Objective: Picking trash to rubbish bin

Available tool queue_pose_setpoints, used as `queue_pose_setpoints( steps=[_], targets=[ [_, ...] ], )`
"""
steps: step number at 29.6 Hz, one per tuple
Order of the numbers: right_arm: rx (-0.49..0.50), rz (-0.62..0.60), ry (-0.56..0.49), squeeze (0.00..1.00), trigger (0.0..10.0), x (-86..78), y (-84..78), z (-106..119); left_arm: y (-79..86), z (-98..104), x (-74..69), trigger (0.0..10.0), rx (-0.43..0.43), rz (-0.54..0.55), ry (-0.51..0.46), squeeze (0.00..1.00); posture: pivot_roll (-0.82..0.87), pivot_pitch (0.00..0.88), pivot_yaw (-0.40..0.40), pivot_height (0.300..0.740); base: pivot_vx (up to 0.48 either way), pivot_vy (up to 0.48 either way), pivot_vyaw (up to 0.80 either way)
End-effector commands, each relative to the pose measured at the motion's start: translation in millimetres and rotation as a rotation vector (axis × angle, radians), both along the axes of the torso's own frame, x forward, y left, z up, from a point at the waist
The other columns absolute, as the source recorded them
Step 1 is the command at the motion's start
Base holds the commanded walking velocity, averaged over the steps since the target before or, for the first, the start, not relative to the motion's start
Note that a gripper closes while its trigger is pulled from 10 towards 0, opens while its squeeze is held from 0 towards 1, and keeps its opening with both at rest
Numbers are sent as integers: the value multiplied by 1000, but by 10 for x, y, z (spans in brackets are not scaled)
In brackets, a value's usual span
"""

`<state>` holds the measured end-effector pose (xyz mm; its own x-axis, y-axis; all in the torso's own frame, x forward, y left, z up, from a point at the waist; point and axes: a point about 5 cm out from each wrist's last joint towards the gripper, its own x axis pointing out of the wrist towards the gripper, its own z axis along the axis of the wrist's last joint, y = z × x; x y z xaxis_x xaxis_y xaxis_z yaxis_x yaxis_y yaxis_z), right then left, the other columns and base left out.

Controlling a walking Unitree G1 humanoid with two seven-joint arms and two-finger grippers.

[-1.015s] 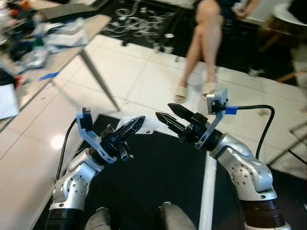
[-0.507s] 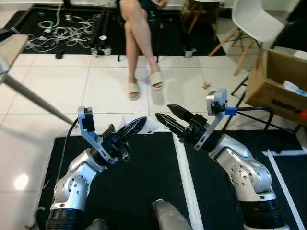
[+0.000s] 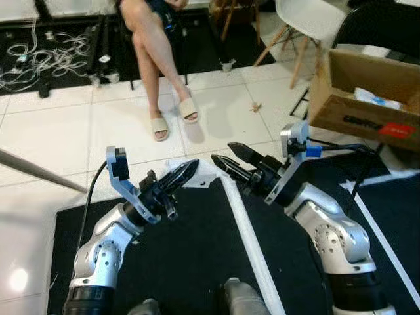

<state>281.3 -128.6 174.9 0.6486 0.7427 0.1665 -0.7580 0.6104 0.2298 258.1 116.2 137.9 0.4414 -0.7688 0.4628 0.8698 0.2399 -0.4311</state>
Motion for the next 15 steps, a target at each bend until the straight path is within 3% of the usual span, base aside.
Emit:
queue_pose_setpoints(
  steps=[1,15],
  targets=[
    [4,3,3,0,10000,-14,6,-23,19,-25,-2,10000,16,13,8,0,-35,157,1,740,0,0,-800],
    [3,2,1,0,10000,-12,6,-26,28,-33,31,10000,47,70,18,0,-35,157,2,740,0,0,-800]
  ],
)
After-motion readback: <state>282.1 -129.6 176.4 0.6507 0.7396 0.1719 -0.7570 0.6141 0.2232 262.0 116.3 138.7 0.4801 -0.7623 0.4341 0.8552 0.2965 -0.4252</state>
